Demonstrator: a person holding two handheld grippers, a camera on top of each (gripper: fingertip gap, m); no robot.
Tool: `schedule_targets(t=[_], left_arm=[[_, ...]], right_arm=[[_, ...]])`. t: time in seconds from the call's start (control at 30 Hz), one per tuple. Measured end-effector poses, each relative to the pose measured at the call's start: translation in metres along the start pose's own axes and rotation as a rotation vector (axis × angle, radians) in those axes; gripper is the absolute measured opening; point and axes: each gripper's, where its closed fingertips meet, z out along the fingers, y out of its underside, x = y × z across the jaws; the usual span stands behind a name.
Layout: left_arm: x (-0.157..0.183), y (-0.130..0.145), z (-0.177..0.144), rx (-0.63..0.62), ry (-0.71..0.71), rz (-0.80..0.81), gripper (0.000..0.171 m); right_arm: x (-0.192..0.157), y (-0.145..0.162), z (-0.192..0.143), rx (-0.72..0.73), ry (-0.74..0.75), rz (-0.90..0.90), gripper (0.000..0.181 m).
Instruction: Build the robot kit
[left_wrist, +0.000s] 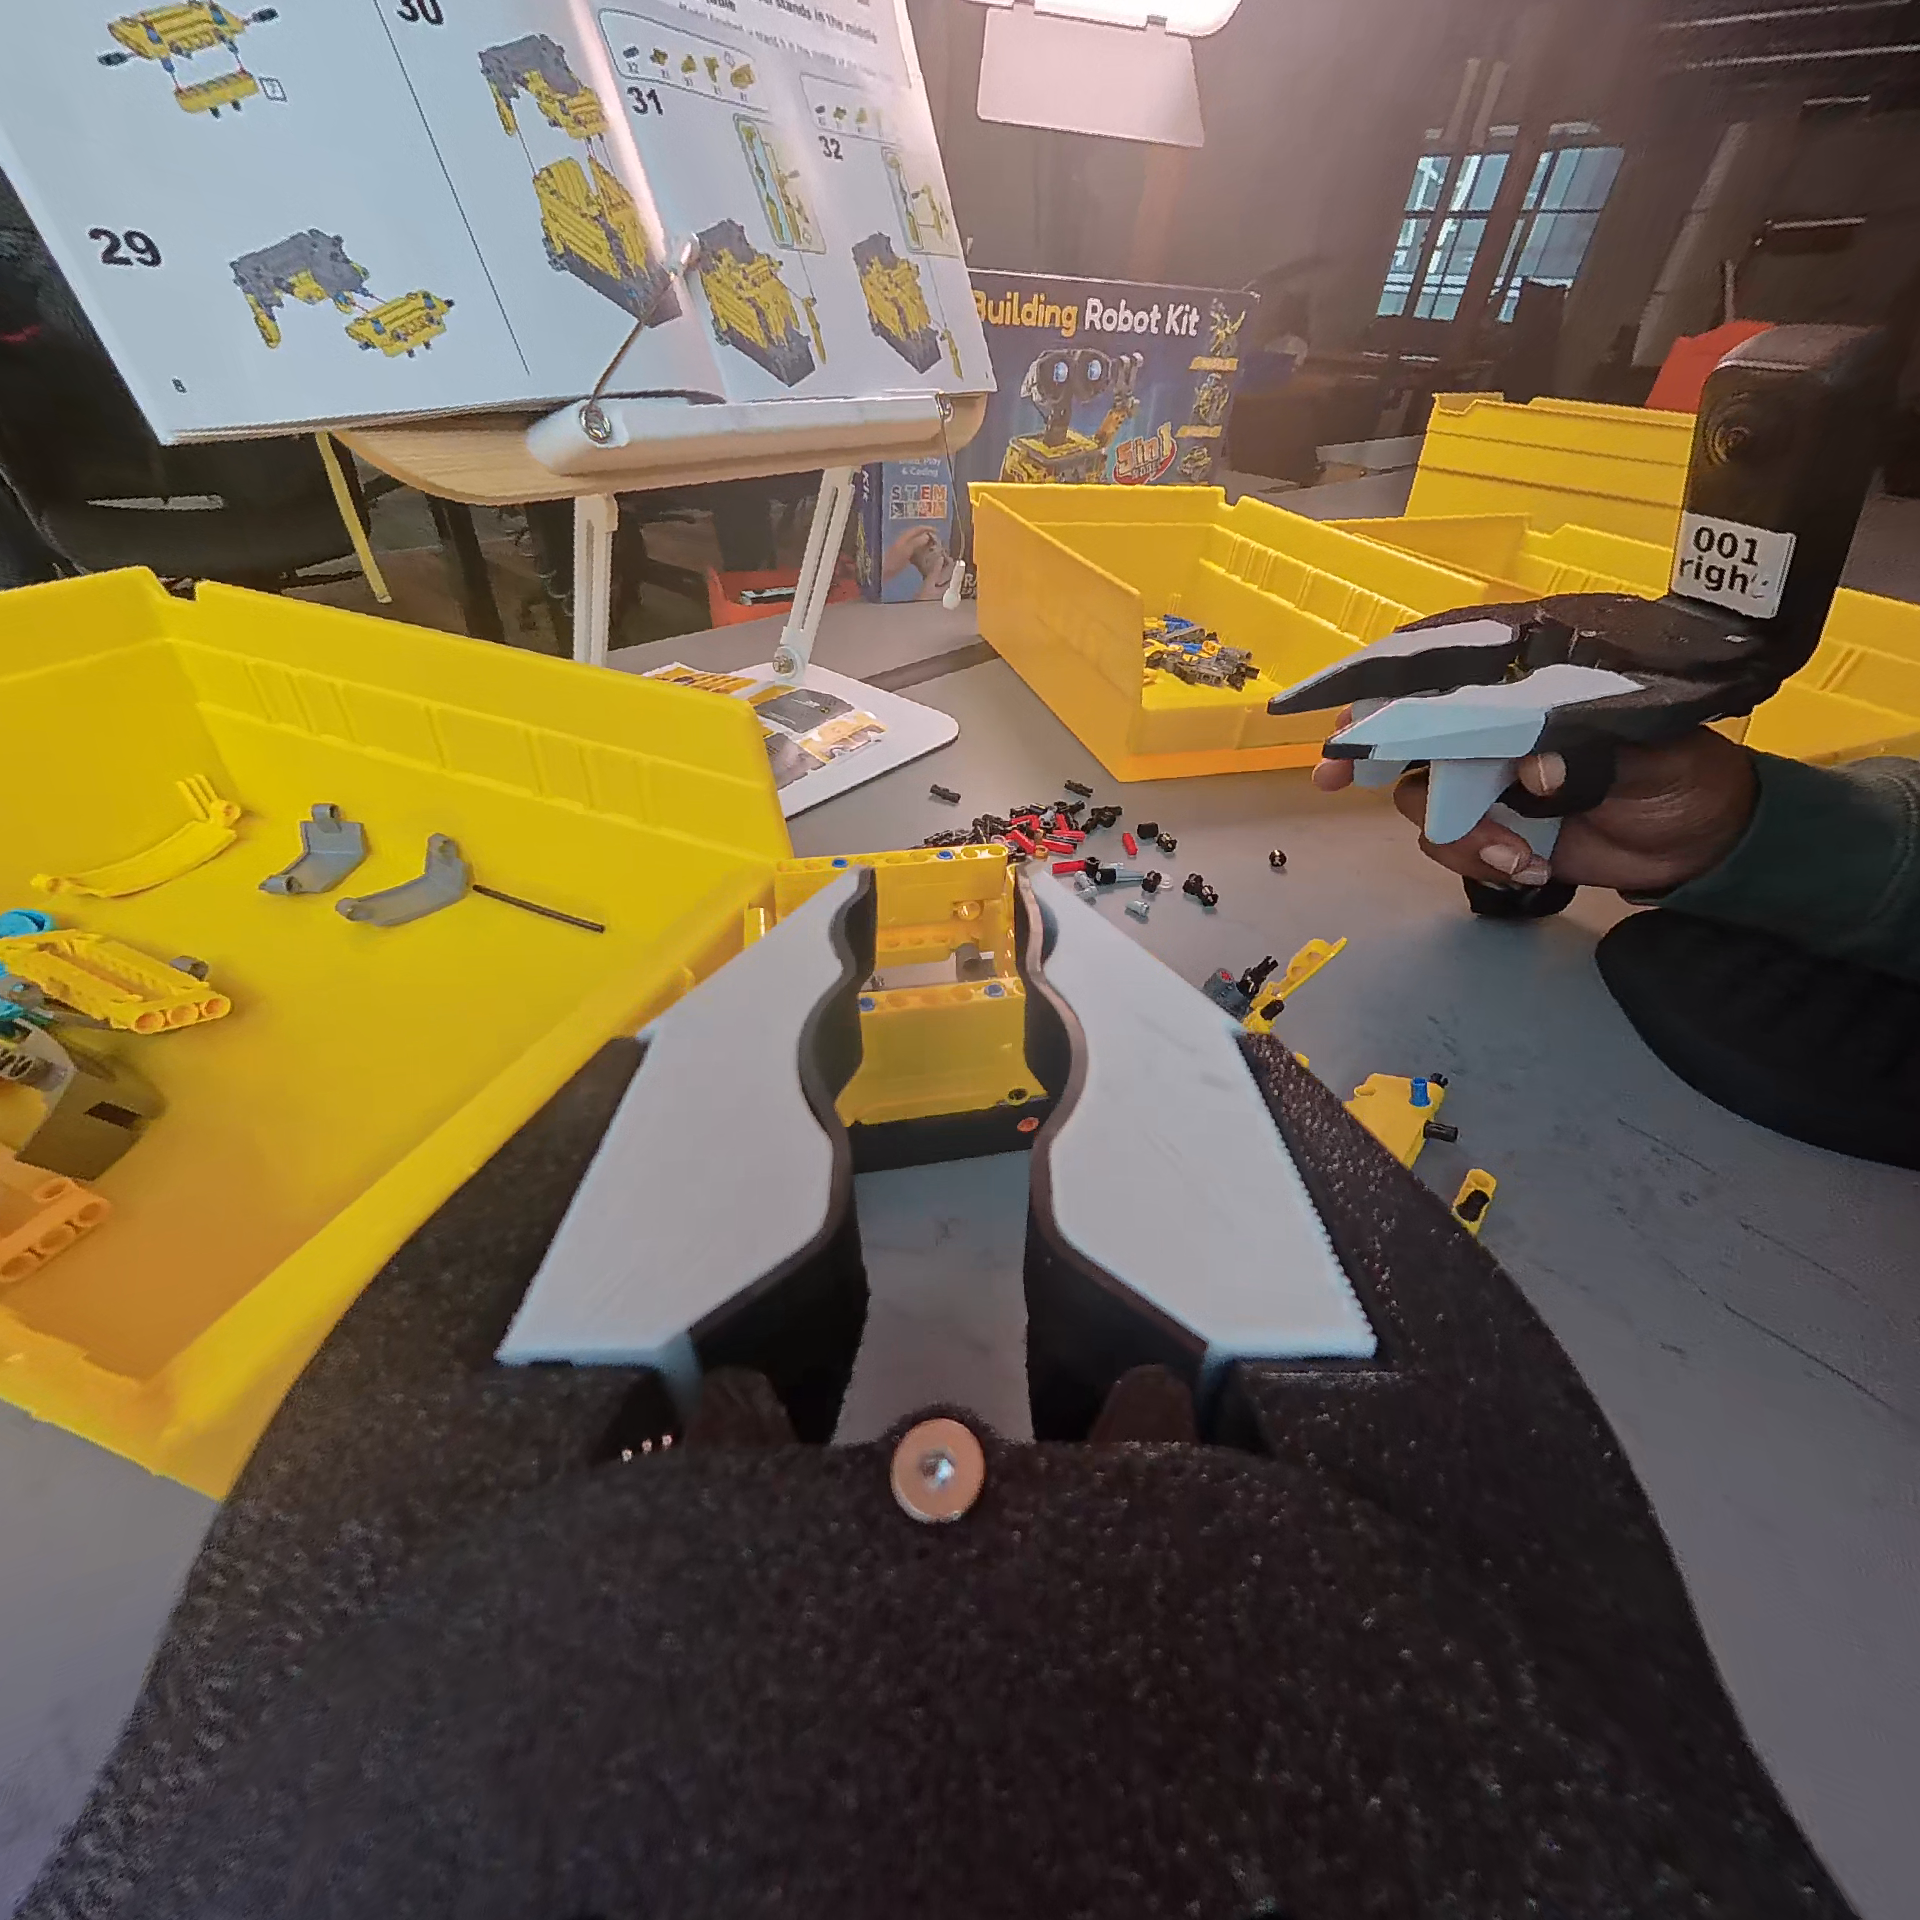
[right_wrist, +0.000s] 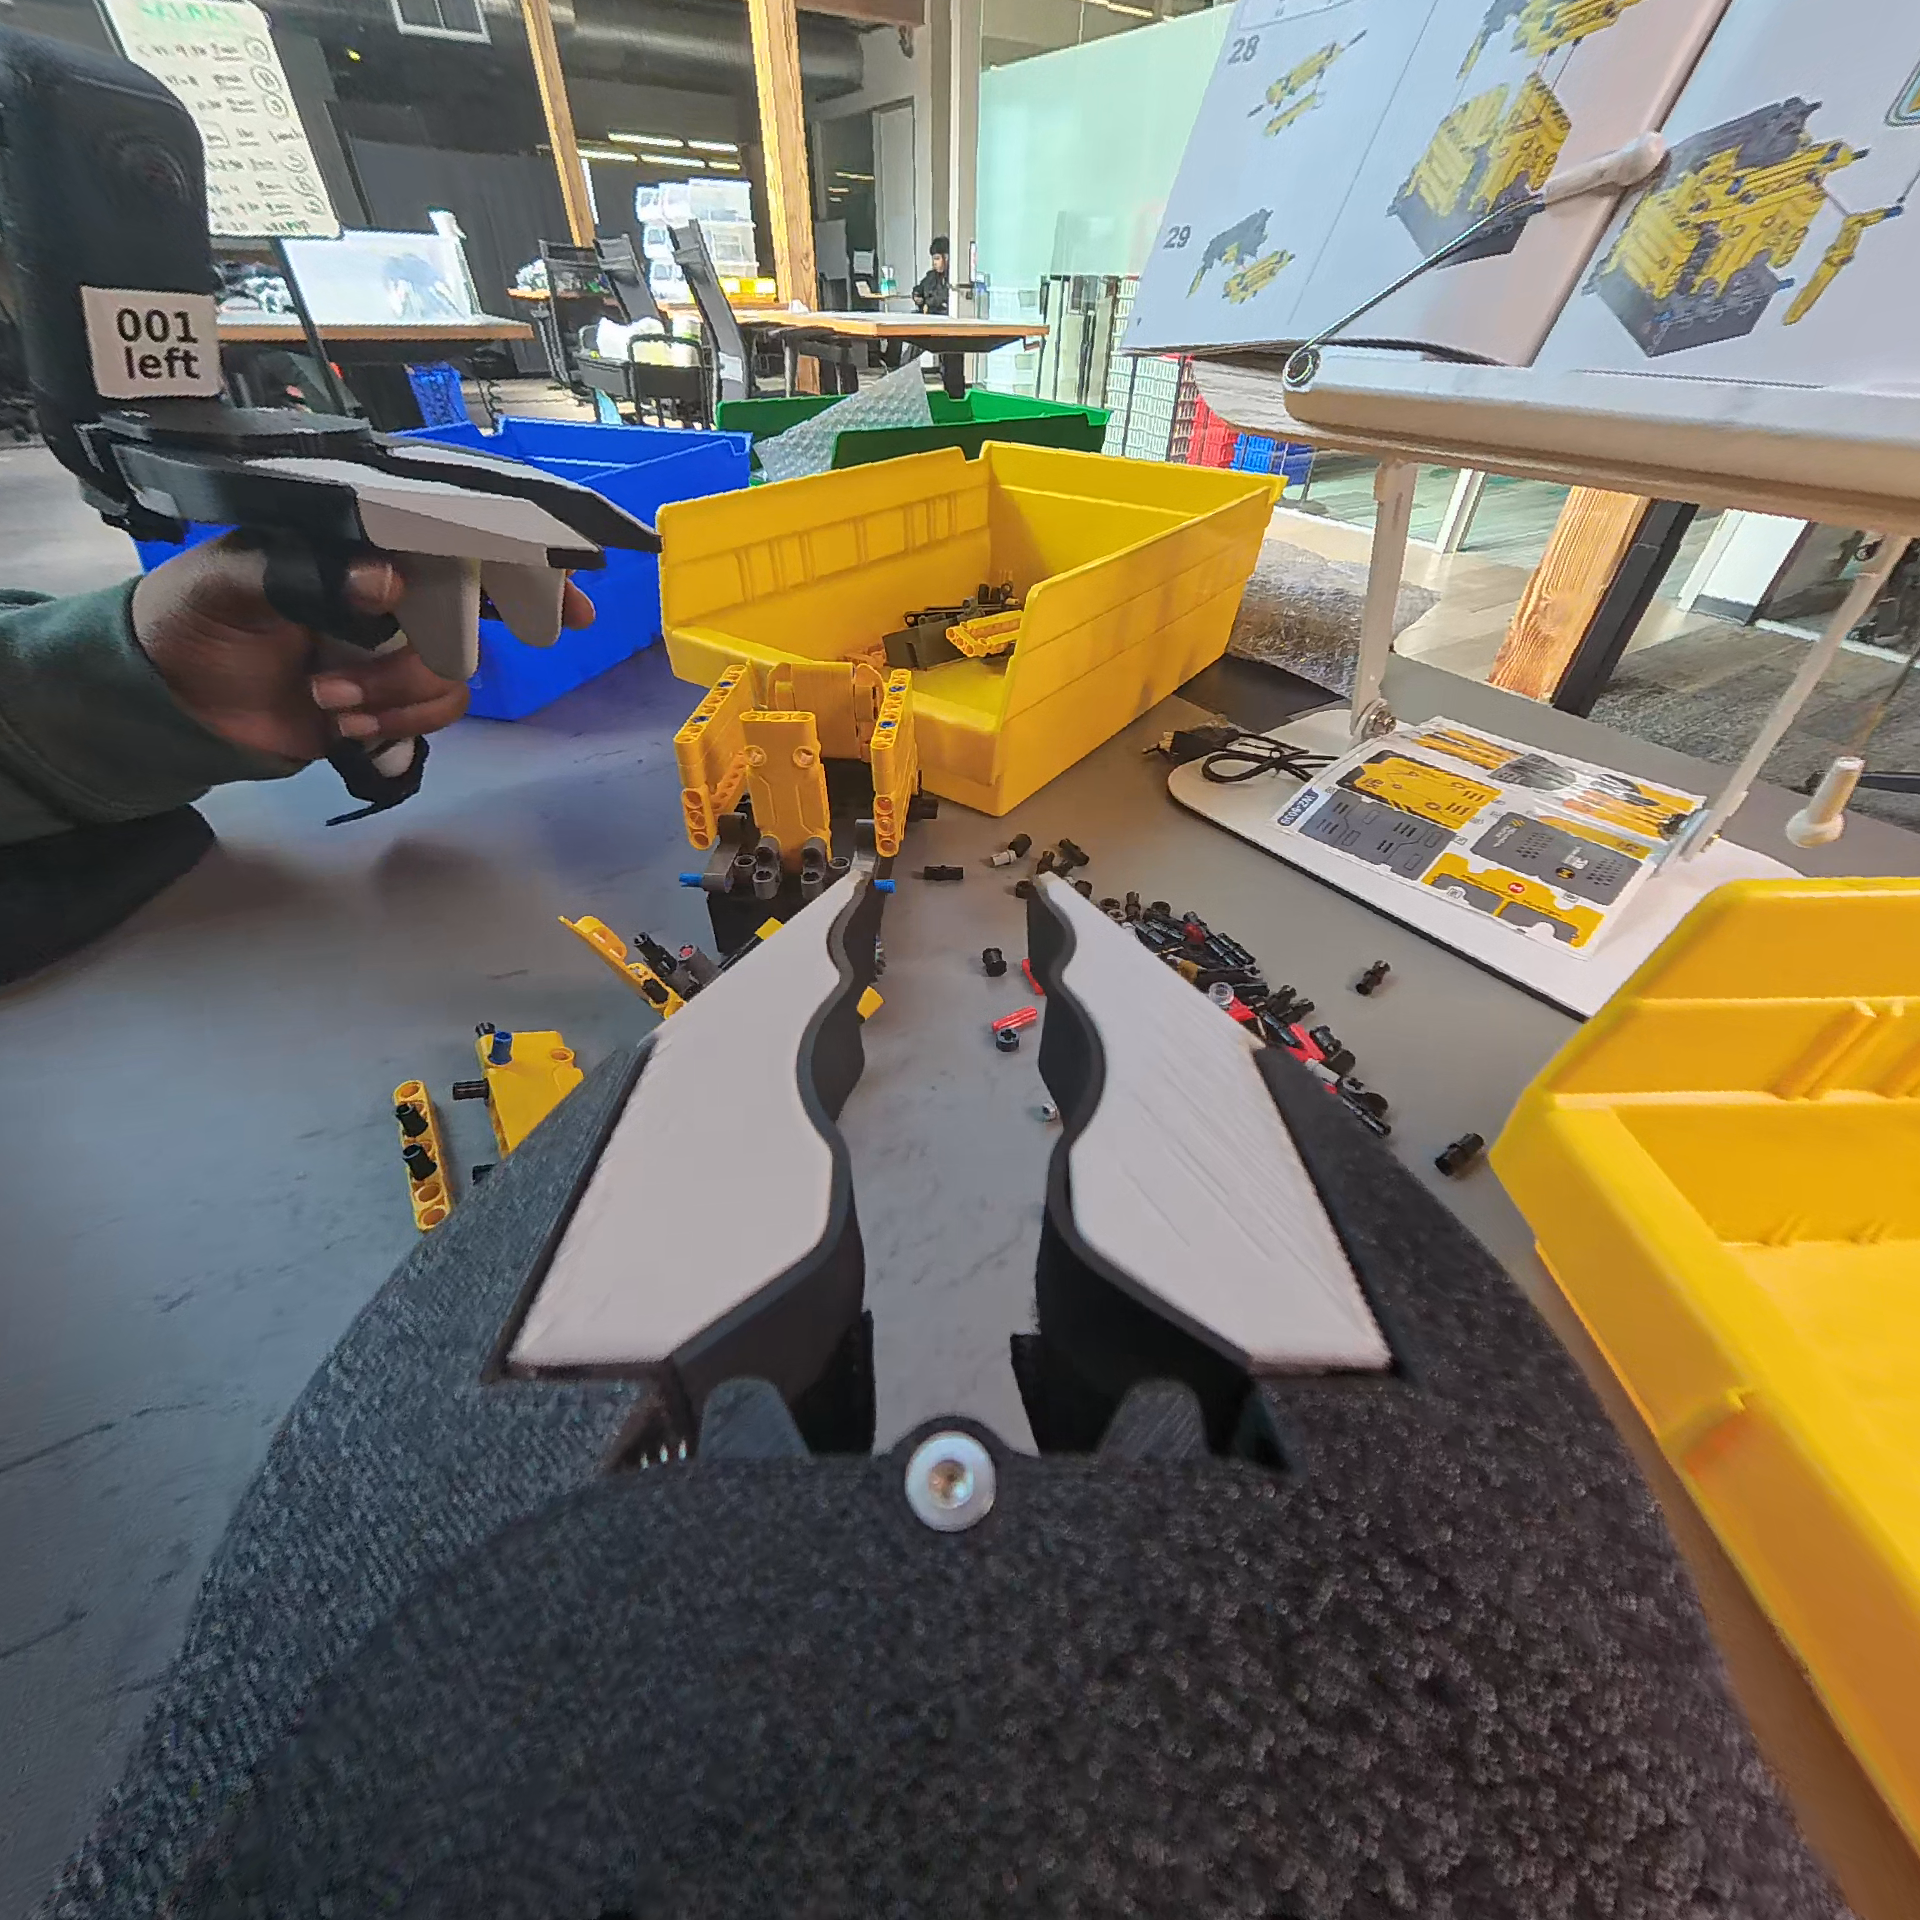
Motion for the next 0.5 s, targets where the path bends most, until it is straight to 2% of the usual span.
schedule_targets(t=[0.4, 0.5], left_arm=[[0.008, 0.015, 0.007, -0.083, 0.005, 0.083, 0.025], [0.014, 0.023, 0.01, -0.122, 0.035, 0.106, 0.026]], right_arm=[[-0.026, 0.0, 0.0, -0.036, -0.064, -0.105, 0.028], [-0.041, 0.004, 0.0, -0.068, -0.131, -0.124, 0.028]])
